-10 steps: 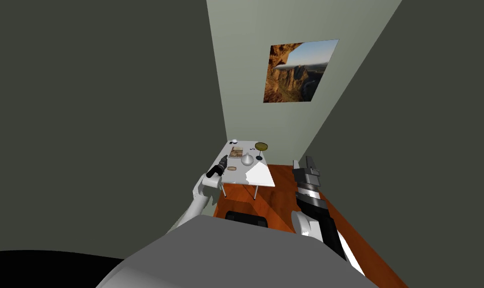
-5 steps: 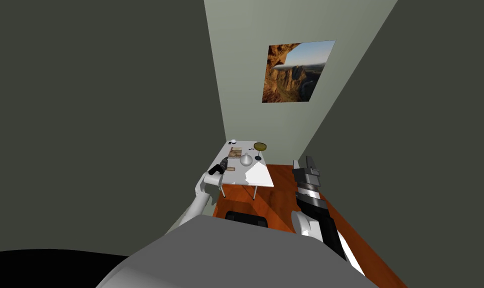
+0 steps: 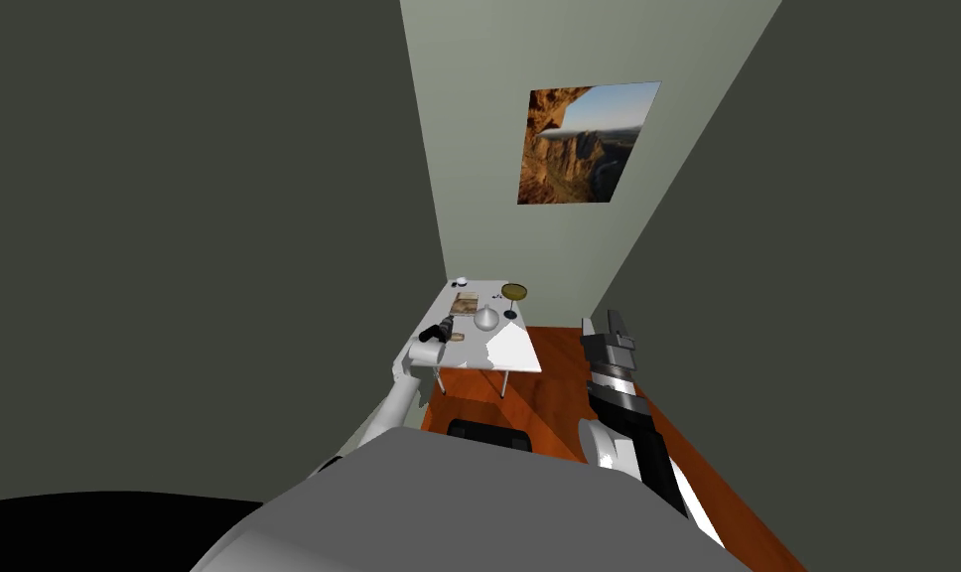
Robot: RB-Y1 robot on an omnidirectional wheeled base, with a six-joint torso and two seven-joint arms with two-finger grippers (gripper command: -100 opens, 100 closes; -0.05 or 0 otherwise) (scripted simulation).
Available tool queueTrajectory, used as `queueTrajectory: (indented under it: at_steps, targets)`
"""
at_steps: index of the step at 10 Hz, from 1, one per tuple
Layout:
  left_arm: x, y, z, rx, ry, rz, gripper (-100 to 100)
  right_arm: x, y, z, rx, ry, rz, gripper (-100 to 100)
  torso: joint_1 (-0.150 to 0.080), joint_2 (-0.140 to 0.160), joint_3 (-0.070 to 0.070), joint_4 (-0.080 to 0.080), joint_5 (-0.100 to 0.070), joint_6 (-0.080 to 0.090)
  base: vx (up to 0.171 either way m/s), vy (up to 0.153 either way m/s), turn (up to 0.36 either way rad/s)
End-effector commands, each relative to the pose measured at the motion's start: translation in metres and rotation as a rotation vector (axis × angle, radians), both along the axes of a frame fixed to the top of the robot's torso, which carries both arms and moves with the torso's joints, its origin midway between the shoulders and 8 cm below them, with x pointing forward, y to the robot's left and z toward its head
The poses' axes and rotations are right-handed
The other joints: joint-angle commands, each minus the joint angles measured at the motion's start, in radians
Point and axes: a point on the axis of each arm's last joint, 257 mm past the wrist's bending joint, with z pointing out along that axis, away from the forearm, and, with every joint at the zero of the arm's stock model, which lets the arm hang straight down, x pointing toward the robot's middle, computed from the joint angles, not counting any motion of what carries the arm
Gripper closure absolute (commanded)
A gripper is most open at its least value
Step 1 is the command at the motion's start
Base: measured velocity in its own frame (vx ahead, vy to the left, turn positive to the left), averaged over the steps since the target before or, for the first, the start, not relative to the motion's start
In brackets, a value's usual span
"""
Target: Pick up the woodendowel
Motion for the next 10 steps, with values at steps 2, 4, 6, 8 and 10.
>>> queueTrajectory:
  at_steps: [2,4,6,8,10]
  targets:
    - [-0.005,0.001,-0.016,-0.002,0.073,0.012,-100,0.000,0.000,0.000,0.000,0.000,0.000,0,0.000,0.000,0.000,0.000,0.000,0.000,0.019,-0.015,-0.020]
    - [-0.008,0.002,-0.026,-0.003,0.120,0.019,-100,0.000,0.000,0.000,0.000,0.000,0.000,0,0.000,0.000,0.000,0.000,0.000,0.000,0.023,-0.013,-0.025]
    - [-0.012,0.004,-0.035,-0.003,0.163,0.027,-100,0.000,0.000,0.000,0.000,0.000,0.000,0,0.000,-0.001,-0.001,0.000,0.000,0.000,0.039,-0.020,-0.027]
    - [-0.020,0.008,-0.052,-0.001,0.241,0.041,-100,0.000,0.000,0.000,0.000,0.000,0.000,0,0.000,-0.001,0.000,0.000,0.000,0.000,0.034,-0.012,-0.035]
    - [-0.030,0.012,-0.069,0.003,0.310,0.054,-100,0.000,0.000,0.000,0.000,0.000,0.000,0,0.001,-0.002,-0.001,0.000,0.000,0.000,0.058,-0.016,-0.036]
